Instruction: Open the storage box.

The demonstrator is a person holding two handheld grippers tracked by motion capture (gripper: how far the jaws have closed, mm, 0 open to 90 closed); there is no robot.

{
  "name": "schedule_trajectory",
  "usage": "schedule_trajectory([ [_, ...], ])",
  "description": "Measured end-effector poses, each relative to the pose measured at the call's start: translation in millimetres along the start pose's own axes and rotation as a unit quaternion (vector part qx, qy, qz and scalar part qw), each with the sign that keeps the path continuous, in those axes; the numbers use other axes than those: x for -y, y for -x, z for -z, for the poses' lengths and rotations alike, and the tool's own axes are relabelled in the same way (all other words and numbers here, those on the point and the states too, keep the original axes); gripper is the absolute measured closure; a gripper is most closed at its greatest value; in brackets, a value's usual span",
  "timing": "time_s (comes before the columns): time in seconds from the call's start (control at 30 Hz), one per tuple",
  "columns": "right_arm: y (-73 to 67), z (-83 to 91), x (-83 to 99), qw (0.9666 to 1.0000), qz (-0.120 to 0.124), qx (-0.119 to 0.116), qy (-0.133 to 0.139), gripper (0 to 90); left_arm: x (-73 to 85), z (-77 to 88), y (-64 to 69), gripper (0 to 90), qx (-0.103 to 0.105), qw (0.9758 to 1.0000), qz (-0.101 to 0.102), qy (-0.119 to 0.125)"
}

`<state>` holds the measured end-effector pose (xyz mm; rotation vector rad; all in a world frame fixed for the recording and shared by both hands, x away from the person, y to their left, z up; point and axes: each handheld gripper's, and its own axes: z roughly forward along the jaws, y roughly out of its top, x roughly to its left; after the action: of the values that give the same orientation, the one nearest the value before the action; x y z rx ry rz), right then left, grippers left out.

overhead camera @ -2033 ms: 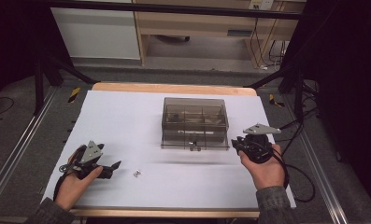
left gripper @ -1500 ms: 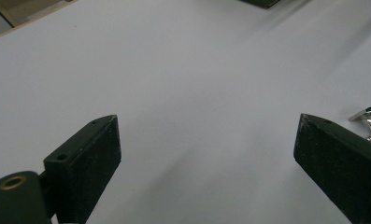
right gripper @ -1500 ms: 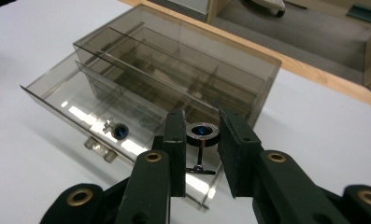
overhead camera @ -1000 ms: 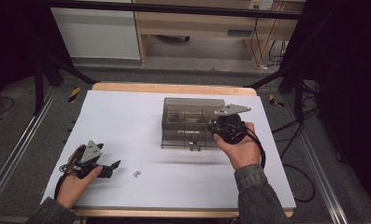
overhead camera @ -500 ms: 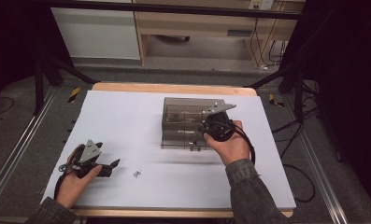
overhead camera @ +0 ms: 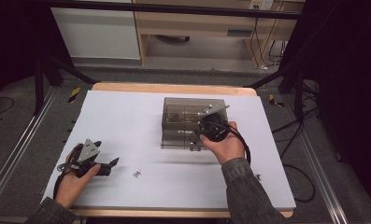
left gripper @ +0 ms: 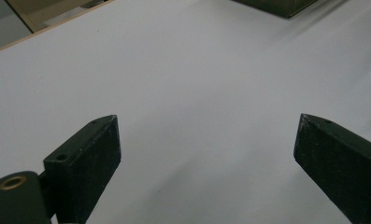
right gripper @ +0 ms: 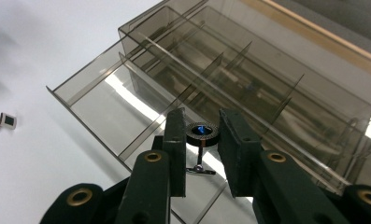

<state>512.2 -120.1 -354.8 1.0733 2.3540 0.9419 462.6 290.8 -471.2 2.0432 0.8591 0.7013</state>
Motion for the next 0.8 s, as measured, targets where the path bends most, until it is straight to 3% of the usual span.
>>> schedule_trajectory([
  [0.8,3.2,-24.2,9.5,0.9985,-0.015,-0.004,-0.051,73.0,-0.1,-0.5,1.8,7.2,0.008,1.0000,-0.001,0.000],
])
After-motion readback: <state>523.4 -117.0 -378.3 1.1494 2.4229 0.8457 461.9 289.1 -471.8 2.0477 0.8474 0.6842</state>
